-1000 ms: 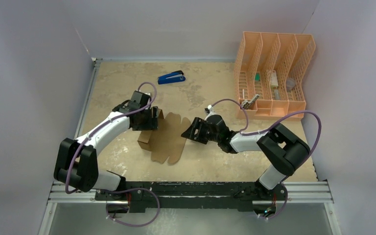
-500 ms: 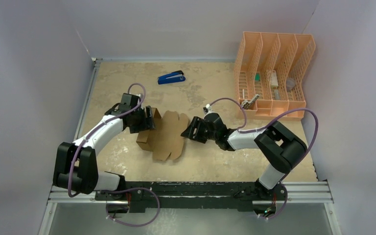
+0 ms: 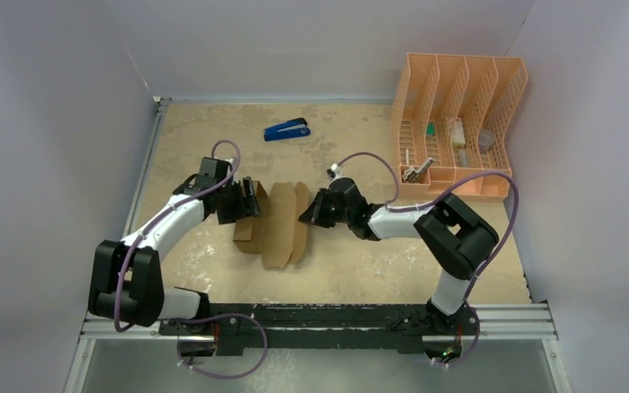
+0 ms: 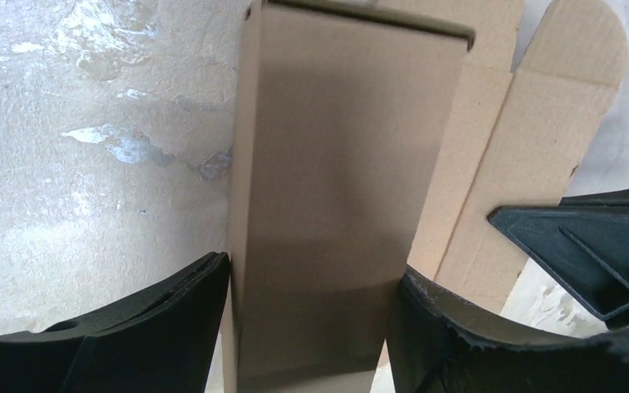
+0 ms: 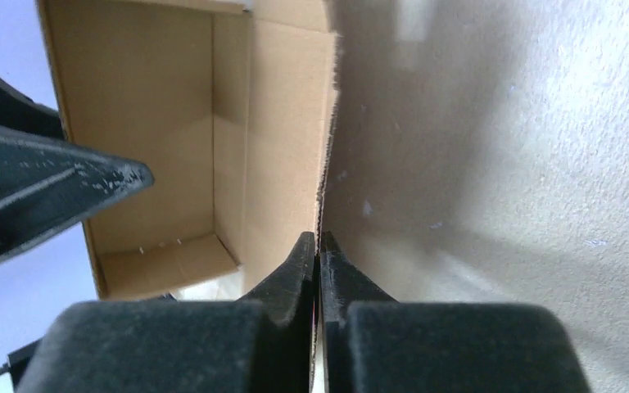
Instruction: Fold the paper box
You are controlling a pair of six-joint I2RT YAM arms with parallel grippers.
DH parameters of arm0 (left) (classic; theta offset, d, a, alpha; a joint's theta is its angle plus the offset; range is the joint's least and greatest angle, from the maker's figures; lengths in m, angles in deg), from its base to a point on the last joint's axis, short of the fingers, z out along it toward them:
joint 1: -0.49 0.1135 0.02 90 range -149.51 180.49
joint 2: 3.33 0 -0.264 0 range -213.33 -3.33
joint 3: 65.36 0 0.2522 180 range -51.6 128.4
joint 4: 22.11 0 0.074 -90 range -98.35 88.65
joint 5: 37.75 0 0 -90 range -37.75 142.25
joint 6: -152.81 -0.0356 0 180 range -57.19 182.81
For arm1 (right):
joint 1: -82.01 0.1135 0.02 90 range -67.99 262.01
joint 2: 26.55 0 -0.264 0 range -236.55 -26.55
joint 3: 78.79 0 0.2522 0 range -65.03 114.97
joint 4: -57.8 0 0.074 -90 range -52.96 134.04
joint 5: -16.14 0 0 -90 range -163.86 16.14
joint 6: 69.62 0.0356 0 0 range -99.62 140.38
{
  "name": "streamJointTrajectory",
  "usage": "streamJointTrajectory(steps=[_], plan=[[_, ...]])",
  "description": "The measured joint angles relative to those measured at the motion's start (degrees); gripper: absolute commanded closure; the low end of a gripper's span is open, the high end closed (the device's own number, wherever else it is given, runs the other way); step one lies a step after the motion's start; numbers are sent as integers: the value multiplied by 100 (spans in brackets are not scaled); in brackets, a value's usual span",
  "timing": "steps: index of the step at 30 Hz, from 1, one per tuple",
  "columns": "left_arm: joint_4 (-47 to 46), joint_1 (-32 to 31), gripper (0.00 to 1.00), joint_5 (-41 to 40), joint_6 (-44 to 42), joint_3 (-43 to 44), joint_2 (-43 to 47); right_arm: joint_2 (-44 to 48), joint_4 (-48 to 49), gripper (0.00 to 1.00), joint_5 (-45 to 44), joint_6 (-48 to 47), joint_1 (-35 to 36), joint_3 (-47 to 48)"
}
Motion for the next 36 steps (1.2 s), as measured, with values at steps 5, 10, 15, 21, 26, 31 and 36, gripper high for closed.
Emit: streamJointTrajectory(steps=[5,10,15,21,26,31,36], plan=[[17,2,26,-15,63,-2,232,260,-1167,100,-275,-621,7,627],[59,46,24,-208,177,0,407,549,-2730,100,-824,-1528,11,1665],[186,74,24,-404,256,24,551,579,-4127,100,-1414,-2120,37,2503],[380,70,26,-326,407,24,804,455,-5401,99,-1934,-2538,114,3416],[234,68,27,9,691,-103,994,70,-6242,97,-2347,-2802,271,4328],[-9,39,27,354,1010,-323,986,-428,-6942,96,-2885,-3003,516,5040],[-538,-435,26,372,1456,-302,673,-1032,-7552,96,-3373,-3095,699,5727]])
